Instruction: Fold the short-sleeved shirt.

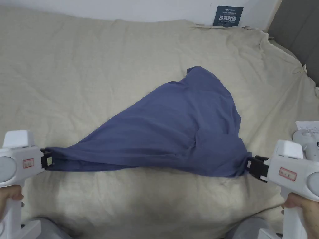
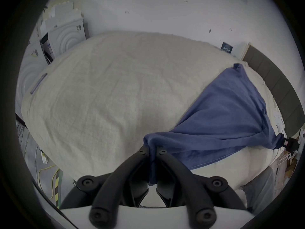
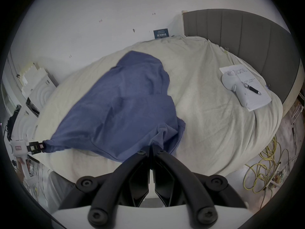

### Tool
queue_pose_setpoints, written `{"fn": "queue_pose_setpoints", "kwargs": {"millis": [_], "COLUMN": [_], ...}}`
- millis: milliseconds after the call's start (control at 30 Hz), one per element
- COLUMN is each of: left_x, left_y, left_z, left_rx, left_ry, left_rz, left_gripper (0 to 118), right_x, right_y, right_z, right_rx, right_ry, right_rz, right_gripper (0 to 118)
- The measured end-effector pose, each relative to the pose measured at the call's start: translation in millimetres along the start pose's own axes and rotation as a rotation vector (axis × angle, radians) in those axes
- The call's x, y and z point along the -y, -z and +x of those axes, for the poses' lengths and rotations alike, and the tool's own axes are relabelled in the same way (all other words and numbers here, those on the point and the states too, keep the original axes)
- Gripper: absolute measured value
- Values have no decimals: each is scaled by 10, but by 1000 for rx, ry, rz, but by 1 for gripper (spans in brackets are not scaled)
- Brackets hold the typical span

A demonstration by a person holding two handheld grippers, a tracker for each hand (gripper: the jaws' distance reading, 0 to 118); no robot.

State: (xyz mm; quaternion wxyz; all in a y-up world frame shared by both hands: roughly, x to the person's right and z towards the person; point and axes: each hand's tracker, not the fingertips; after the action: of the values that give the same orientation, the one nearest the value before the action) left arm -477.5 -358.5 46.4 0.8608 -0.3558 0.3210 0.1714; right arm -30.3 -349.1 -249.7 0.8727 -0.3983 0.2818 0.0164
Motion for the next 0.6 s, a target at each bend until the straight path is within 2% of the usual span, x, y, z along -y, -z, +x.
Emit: {"fn": "queue_pose_setpoints", "kwargs": {"millis": [333,433,600], "left_x": [-1149,-1511,-2096], "left_y": [-699,-952,-1357], "left_z": [230,309,319], "left_rx": [56,84,92], "left_ry": [87,90,93], "left_rz": [335,422,545], "left_gripper": [3,3,3], "right_x": [-1210,-1576,-2216], "right_y": [-872,-1143,-1721], "right_z": [-141,-213,-353], "right_rx": [-150,-161,-110], "right_ry": [0,-6,-81], "right_rz": [266,338,472], "right_gripper": [2,2,2]}}
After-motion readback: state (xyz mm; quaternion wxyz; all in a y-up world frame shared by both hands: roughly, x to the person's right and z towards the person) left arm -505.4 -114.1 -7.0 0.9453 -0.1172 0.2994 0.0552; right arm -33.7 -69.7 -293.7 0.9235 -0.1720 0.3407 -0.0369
